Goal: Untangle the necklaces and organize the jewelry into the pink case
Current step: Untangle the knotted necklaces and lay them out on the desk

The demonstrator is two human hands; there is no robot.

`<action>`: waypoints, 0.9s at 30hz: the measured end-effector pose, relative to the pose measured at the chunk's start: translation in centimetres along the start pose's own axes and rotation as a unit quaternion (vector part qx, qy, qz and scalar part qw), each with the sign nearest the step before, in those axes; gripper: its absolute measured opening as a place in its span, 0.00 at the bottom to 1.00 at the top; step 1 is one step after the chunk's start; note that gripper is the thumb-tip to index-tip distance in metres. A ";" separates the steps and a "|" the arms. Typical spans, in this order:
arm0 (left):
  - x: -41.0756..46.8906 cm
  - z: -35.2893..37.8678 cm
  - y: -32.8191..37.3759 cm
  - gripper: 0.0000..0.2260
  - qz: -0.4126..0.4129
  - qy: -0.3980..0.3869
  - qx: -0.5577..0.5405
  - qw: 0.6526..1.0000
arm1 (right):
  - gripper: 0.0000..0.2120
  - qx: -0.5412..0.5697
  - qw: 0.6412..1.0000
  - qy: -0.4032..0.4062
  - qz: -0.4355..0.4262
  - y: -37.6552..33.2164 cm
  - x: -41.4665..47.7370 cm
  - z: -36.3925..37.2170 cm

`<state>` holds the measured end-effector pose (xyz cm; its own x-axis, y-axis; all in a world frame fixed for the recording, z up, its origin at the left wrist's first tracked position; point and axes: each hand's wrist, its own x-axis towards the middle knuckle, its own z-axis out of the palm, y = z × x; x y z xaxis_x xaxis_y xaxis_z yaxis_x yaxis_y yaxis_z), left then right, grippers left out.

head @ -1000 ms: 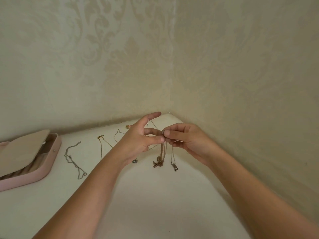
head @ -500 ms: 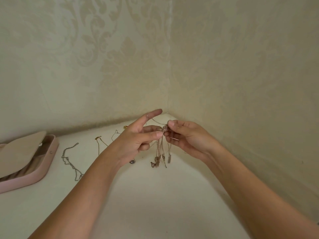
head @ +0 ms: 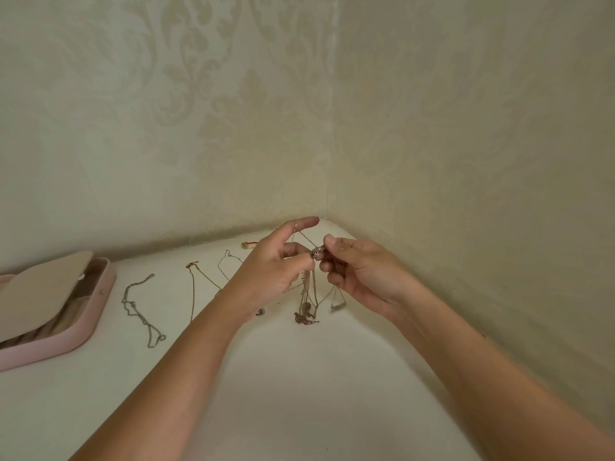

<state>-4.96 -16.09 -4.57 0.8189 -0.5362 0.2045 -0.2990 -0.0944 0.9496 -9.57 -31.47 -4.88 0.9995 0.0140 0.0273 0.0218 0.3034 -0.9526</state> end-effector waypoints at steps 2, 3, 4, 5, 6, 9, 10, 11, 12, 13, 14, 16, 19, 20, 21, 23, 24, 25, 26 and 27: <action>0.0 0.0 -0.1 0.26 0.004 0.009 0.020 1.000 | 0.08 -0.020 0.999 0.025 -0.032 0.3 0.0 0.3; 0.1 0.0 -0.1 0.26 0.005 0.013 0.026 1.000 | 0.09 -0.038 0.997 0.039 -0.055 0.4 0.1 0.4; 0.1 0.1 -0.2 0.26 0.007 0.015 0.029 0.999 | 0.09 -0.054 0.994 0.049 -0.076 0.5 0.1 0.6; 0.1 0.1 -0.2 0.26 0.009 0.016 0.029 0.999 | 0.09 -0.061 0.993 0.054 -0.090 0.6 0.1 0.7; 0.1 0.0 -0.2 0.25 0.011 0.017 0.027 0.999 | 0.10 -0.060 0.992 0.055 -0.096 0.7 0.1 0.9; 0.0 0.2 0.0 0.21 0.017 0.008 0.019 1.000 | 0.12 -0.038 0.994 0.055 -0.083 0.7 0.2 0.9; -0.1 0.3 0.1 0.20 0.019 0.004 0.021 1.000 | 0.12 -0.030 0.995 0.058 -0.078 0.7 0.2 0.9; -0.2 0.5 0.2 0.18 0.023 0.004 0.024 0.999 | 0.12 -0.025 0.995 0.061 -0.078 0.8 0.3 0.9; -0.3 0.6 0.3 0.16 0.027 0.012 0.027 0.999 | 0.13 -0.026 0.994 0.065 -0.081 0.8 0.3 0.9; -0.3 0.8 0.3 0.14 0.029 0.025 0.031 0.999 | 0.13 -0.036 0.993 0.071 -0.084 0.7 0.2 0.9; -0.4 0.9 0.3 0.12 0.028 0.041 0.035 0.998 | 0.13 -0.052 0.992 0.081 -0.087 0.6 0.2 1.0; -0.3 1.1 0.2 0.09 0.017 0.064 0.023 0.998 | 0.11 -0.082 0.986 0.107 -0.100 0.3 -0.1 1.1; -0.4 1.2 0.4 0.07 -0.021 0.065 -0.035 0.997 | 0.09 -0.088 0.979 0.129 -0.128 -0.2 -0.4 1.2; -0.4 1.2 0.4 0.08 -0.032 0.059 -0.049 0.997 | 0.08 -0.085 0.979 0.131 -0.132 -0.3 -0.4 1.1; -0.4 1.2 0.5 0.08 -0.039 0.054 -0.067 0.996 | 0.08 -0.085 0.979 0.132 -0.134 -0.3 -0.4 1.1; -0.5 1.2 0.8 0.10 -0.045 0.048 -0.102 0.993 | 0.08 -0.098 0.977 0.133 -0.137 -0.2 -0.5 1.0; -0.6 1.2 0.9 0.11 -0.047 0.048 -0.109 0.992 | 0.07 -0.109 0.975 0.134 -0.141 -0.2 -0.5 1.0; -0.6 1.1 1.1 0.11 -0.047 0.048 -0.110 0.992 | 0.07 -0.121 0.972 0.136 -0.146 -0.1 -0.5 1.1; -0.6 1.1 1.0 0.11 -0.047 0.051 -0.105 0.992 | 0.07 -0.131 0.970 0.137 -0.152 -0.1 -0.5 1.1; -0.6 1.1 1.0 0.12 -0.046 0.055 -0.095 0.993 | 0.07 -0.137 0.968 0.137 -0.156 -0.1 -0.4 1.1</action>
<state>-6.28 -16.76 -3.98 0.8903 -0.4367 0.1290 -0.1305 0.0268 0.9911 -10.05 -30.44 -4.45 0.9105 -0.3028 0.2817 0.2916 -0.0132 -0.9565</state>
